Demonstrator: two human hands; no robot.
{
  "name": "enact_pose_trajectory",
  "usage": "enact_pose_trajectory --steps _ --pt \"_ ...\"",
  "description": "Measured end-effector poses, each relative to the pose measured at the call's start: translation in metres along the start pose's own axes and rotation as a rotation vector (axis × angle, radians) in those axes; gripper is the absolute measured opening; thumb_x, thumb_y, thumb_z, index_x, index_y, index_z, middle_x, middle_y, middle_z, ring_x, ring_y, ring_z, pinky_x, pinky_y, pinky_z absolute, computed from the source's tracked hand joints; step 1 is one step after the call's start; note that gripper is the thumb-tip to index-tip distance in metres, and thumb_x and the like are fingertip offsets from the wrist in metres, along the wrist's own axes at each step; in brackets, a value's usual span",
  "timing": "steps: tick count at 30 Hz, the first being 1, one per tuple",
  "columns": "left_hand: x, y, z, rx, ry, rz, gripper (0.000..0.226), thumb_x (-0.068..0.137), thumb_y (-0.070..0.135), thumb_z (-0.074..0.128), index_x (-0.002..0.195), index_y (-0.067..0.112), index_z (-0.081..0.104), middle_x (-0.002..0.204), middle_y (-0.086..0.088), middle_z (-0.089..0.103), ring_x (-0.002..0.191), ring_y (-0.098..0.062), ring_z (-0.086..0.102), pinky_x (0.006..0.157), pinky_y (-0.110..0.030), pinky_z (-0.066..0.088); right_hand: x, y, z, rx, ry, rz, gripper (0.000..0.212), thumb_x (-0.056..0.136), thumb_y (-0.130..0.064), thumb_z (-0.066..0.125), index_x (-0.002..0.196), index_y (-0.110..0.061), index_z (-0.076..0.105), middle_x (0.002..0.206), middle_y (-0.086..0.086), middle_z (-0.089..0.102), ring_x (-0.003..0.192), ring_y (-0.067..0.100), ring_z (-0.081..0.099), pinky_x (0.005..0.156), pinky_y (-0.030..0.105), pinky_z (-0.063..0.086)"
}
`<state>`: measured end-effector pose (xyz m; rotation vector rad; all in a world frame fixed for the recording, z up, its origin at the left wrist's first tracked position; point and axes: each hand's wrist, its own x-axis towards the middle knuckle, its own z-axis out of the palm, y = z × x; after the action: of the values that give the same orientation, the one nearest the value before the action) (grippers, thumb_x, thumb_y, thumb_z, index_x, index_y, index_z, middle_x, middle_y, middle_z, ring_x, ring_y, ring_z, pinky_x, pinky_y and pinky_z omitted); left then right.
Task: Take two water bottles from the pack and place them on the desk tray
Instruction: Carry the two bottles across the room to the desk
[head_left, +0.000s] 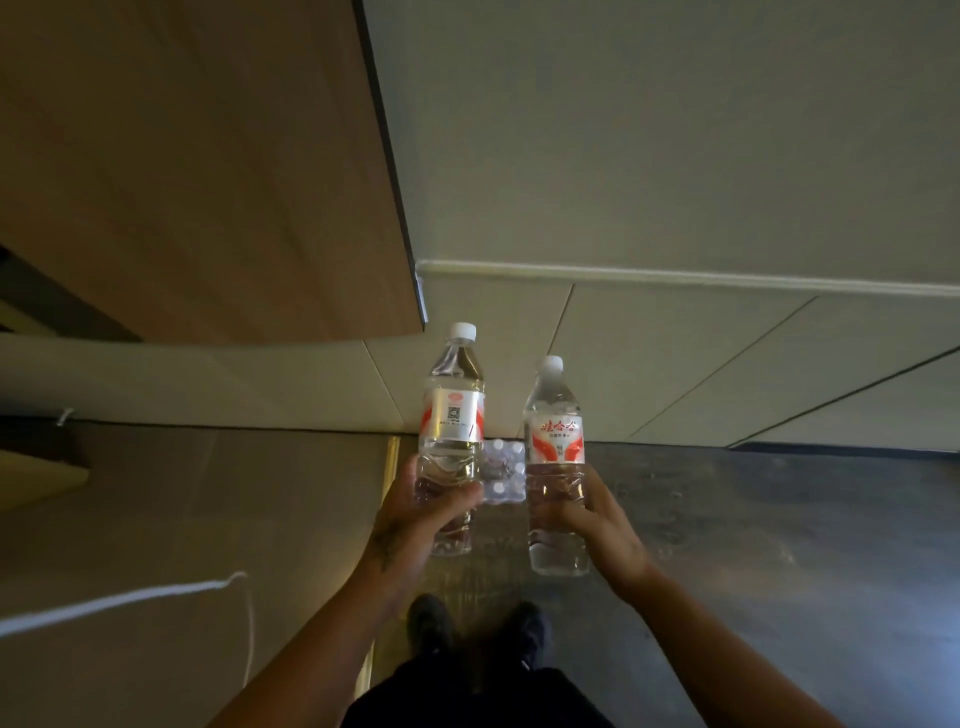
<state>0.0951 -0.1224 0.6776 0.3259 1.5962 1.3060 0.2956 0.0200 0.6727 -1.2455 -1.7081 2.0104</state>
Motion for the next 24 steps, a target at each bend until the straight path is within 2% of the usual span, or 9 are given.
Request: enact_pose_trajectory --steps 3,7,12,16,19,21,24 --pt "-0.013 0.019 0.005 0.001 0.001 0.025 0.104 0.046 0.073 0.099 0.136 0.033 0.066 0.107 0.002 0.086 0.088 -0.017 0.085 0.066 -0.029 0.066 -0.010 -0.021 0.005 -0.007 0.003 -0.043 0.068 0.071 -0.051 0.076 0.130 -0.019 0.060 0.114 0.003 0.078 0.104 0.022 0.078 0.090 0.039 0.063" --pt "-0.020 0.034 0.010 -0.002 -0.001 0.066 0.097 0.046 0.073 0.099 0.130 0.036 0.070 0.109 0.004 0.086 0.094 -0.017 0.085 0.067 -0.028 0.066 -0.016 -0.030 0.008 0.023 0.027 -0.079 0.079 0.070 -0.053 0.075 0.137 -0.016 0.055 0.126 0.014 0.072 0.114 0.034 0.074 0.105 0.061 0.057" --pt "-0.022 0.036 0.017 -0.006 -0.008 0.073 0.078 0.050 0.070 0.099 0.119 0.042 0.076 0.110 0.000 0.086 0.099 -0.020 0.084 0.072 -0.030 0.065 -0.023 -0.028 0.004 0.063 0.081 -0.089 0.074 0.070 -0.053 0.075 0.134 -0.022 0.058 0.123 0.009 0.074 0.111 0.029 0.075 0.103 0.062 0.059" --pt "-0.023 0.037 0.030 0.001 -0.079 0.080 0.077 0.065 0.056 0.091 0.134 0.031 0.069 0.113 -0.001 0.086 0.100 -0.021 0.084 0.070 -0.024 0.065 -0.032 -0.023 -0.009 0.092 0.120 -0.108 0.075 0.072 -0.051 0.075 0.135 -0.016 0.057 0.120 0.012 0.074 0.108 0.031 0.076 0.099 0.057 0.062" --pt "-0.023 0.043 0.048 0.028 -0.166 0.092 0.077 0.065 0.053 0.090 0.134 0.029 0.067 0.111 0.003 0.086 0.097 -0.017 0.084 0.070 -0.023 0.065 -0.045 -0.017 -0.021 0.130 0.188 -0.125 0.074 0.071 -0.050 0.076 0.135 -0.018 0.057 0.117 0.011 0.076 0.105 0.027 0.078 0.091 0.044 0.064" --pt "-0.022 0.046 0.064 0.071 -0.235 0.090 0.077 0.063 0.055 0.089 0.134 0.033 0.067 0.113 0.004 0.086 0.100 -0.017 0.084 0.073 -0.028 0.066 -0.059 -0.012 -0.031 0.175 0.255 -0.124 0.076 0.068 -0.050 0.078 0.135 -0.020 0.057 0.118 0.011 0.075 0.104 0.024 0.078 0.085 0.037 0.063" --pt "-0.019 0.046 0.092 0.130 -0.337 0.106 0.079 0.060 0.063 0.087 0.133 0.039 0.066 0.115 0.006 0.085 0.104 -0.019 0.083 0.080 -0.037 0.066 -0.085 0.000 -0.045 0.244 0.375 -0.133 0.080 0.068 -0.047 0.079 0.138 -0.017 0.055 0.122 0.016 0.072 0.100 0.023 0.079 0.082 0.035 0.064"
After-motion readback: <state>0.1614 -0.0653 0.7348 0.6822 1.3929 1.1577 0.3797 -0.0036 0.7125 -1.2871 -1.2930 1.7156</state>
